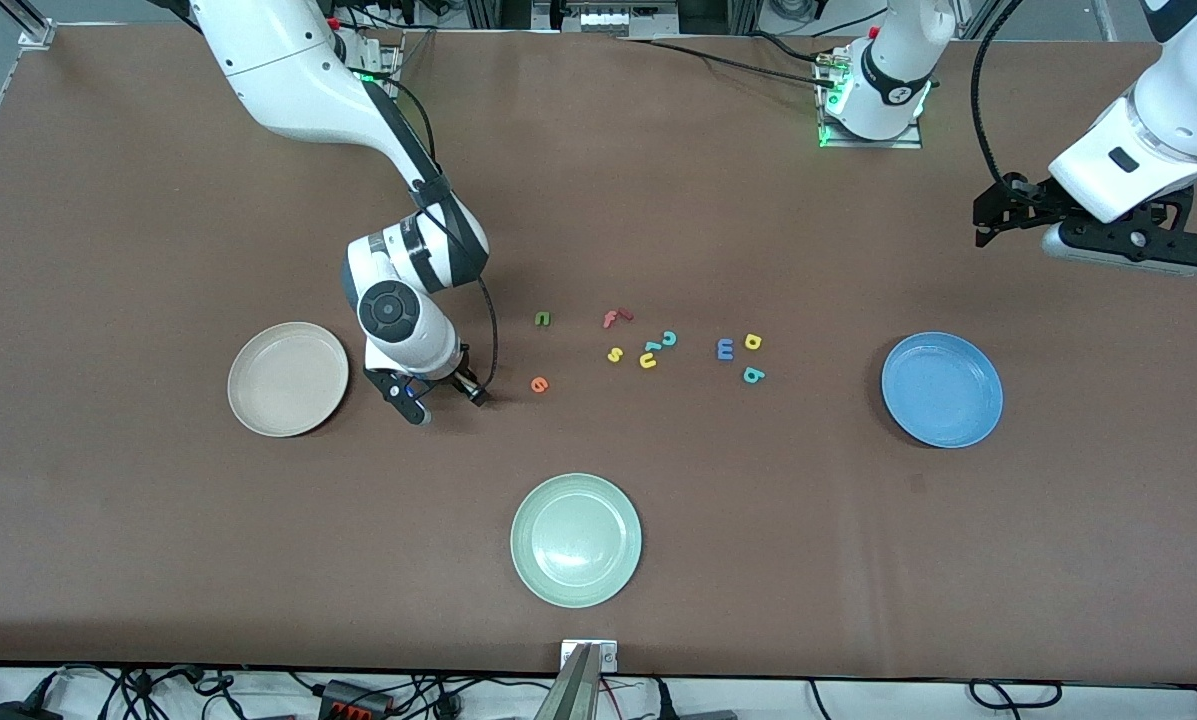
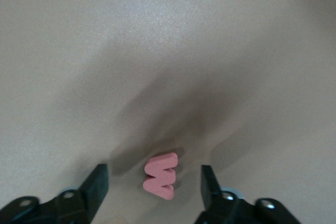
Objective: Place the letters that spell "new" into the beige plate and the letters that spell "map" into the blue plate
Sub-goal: 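Carry the pink m to the beige plate while the left gripper reaches letters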
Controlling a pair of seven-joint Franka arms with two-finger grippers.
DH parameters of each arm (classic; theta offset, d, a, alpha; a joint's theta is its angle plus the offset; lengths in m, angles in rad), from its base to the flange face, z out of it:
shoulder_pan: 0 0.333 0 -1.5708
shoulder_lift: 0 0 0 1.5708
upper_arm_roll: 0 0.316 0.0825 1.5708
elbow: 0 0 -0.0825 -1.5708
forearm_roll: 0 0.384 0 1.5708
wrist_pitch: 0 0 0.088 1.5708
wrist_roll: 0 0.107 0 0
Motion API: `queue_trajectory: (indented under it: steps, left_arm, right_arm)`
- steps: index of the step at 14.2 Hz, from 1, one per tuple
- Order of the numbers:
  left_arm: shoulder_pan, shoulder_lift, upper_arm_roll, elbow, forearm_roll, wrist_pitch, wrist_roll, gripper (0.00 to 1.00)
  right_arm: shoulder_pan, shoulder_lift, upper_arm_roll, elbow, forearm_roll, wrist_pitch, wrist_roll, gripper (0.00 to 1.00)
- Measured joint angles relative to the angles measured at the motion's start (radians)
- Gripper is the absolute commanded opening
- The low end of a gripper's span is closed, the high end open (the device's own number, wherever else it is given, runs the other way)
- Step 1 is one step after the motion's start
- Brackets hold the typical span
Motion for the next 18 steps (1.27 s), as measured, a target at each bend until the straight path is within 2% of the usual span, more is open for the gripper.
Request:
queue_trajectory:
  steps: [2,4,5,7,8,11,13,16,18]
  left_arm:
    - [-0.009,0.034,-0.001,-0.004,0.000,-0.032,0.001,1.00]
    - [-0.032,0.086,-0.004,-0.006,-0.001,-0.046,-0.008,1.00]
    - [-0.044,0.111,-0.006,-0.006,-0.001,-0.042,-0.032,1.00]
    - [-0.076,0.152,-0.010,-0.006,-0.005,-0.015,-0.138,1.00]
    - [-0.101,0.172,-0.015,-0.007,-0.006,0.005,-0.223,1.00]
    - [-0.197,0.270,-0.031,-0.017,-0.007,0.102,-0.493,1.00]
    - [-0.248,0.360,-0.032,-0.034,-0.007,0.233,-0.545,1.00]
    - [-0.296,0.465,-0.034,-0.053,-0.007,0.412,-0.552,0.99]
    - [-0.325,0.504,-0.034,-0.086,-0.007,0.527,-0.552,0.82]
  right_arm:
    - [0.002,0.005,0.001,0.000,0.000,0.008,0.000,0.66]
    - [0.003,0.010,0.001,0.000,0.000,0.016,0.000,0.45]
    - [0.003,0.010,0.001,0.001,0.000,0.016,0.000,0.31]
    - [0.003,0.010,0.001,0.007,0.000,0.020,0.000,0.11]
    - [0.003,0.010,0.001,0.010,0.000,0.020,-0.003,0.08]
    - [-0.002,0.010,-0.004,0.016,0.000,0.016,-0.048,0.07]
    - [-0.014,0.008,-0.010,0.035,0.000,-0.017,-0.092,0.08]
    - [-0.054,-0.012,-0.034,0.098,-0.001,-0.168,-0.204,0.10]
    - [-0.081,-0.038,-0.073,0.114,-0.001,-0.270,-0.318,0.12]
